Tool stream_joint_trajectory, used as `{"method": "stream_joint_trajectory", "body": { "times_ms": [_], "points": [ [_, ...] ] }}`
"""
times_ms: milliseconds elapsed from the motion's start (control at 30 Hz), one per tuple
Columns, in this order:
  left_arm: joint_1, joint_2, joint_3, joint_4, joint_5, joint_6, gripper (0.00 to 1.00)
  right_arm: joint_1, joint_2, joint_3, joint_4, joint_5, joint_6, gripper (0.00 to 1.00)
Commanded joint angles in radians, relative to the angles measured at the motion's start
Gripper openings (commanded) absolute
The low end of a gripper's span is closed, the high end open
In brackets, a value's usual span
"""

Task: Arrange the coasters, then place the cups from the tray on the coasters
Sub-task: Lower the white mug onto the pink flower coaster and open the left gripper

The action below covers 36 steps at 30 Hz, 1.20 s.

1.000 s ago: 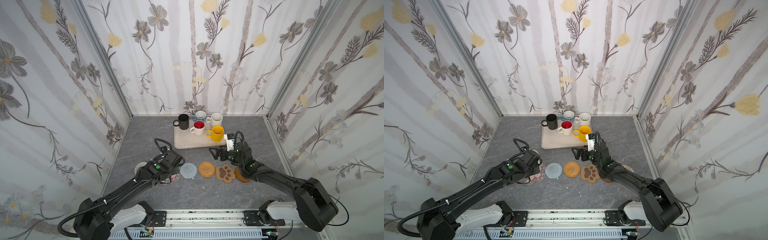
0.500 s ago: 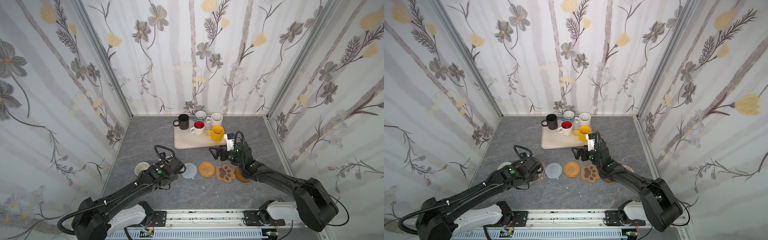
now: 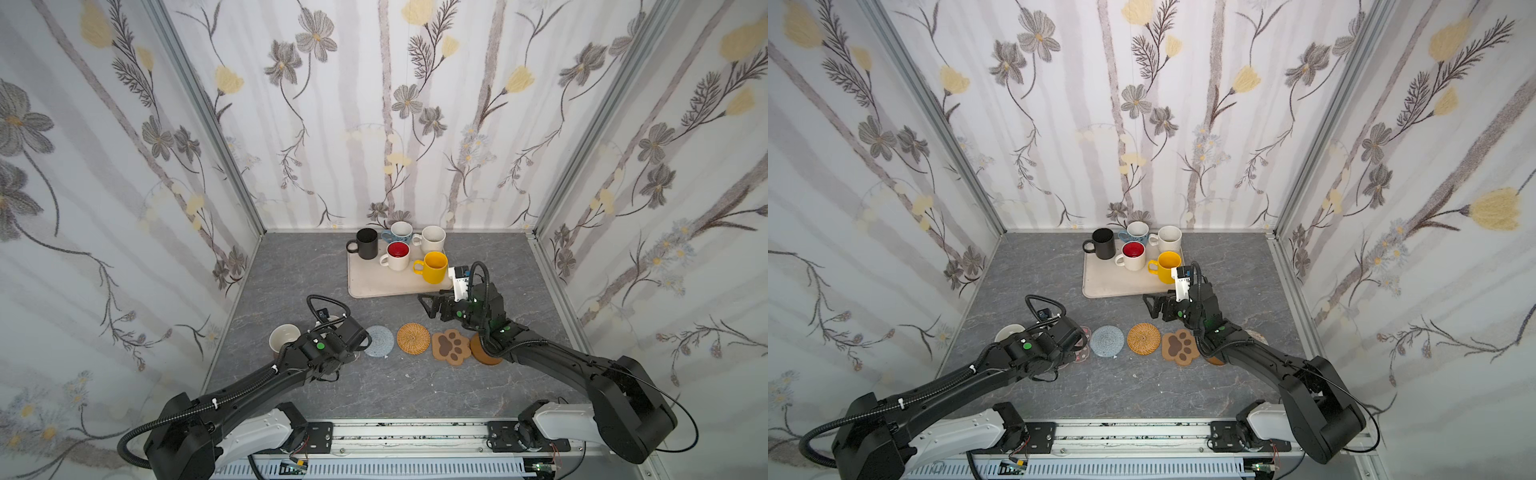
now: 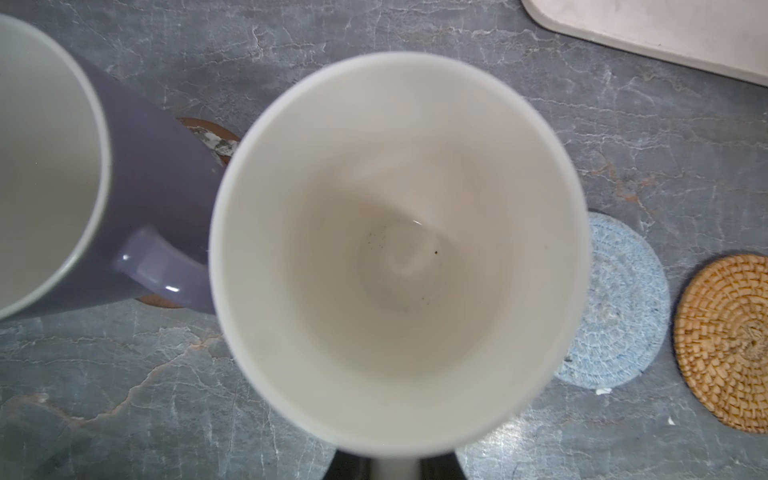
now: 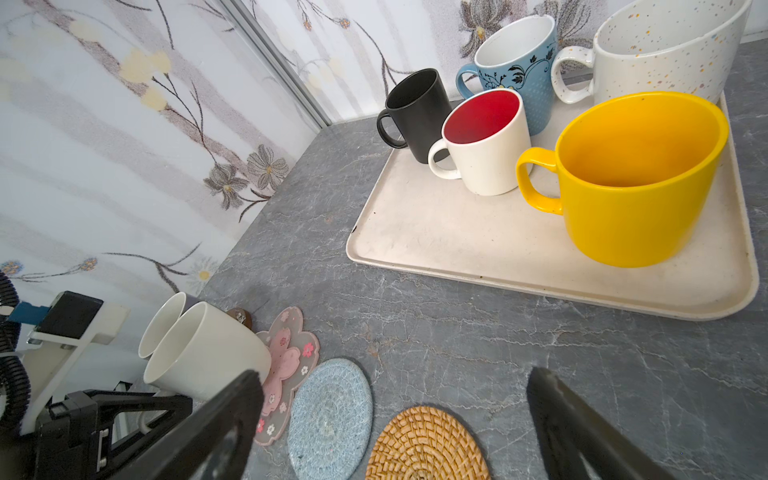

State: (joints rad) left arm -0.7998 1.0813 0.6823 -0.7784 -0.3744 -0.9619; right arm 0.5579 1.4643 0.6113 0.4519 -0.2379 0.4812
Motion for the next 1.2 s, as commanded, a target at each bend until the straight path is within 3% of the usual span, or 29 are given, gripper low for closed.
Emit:
{"method": "stream_joint_trajectory", "body": {
  "times_ms": [0,900,1167],
  "points": [
    [-0.001,0.016,-0.005,0.041,-0.063,-0.009,0.0,0.0,0.003,0.004,0.039,-0.012,0.002,1.0],
    [0.001,0.06,-0.041,0.123,-0.077,-0.004,0.0,-0.001,0.008,0.002,0.043,-0.019,0.0,1.0],
    [0.0,0.049,-0.055,0.124,-0.067,-0.007,0.27,0.005,-0.048,-0.008,-0.006,0.078,-0.022,1.0]
  ]
}}
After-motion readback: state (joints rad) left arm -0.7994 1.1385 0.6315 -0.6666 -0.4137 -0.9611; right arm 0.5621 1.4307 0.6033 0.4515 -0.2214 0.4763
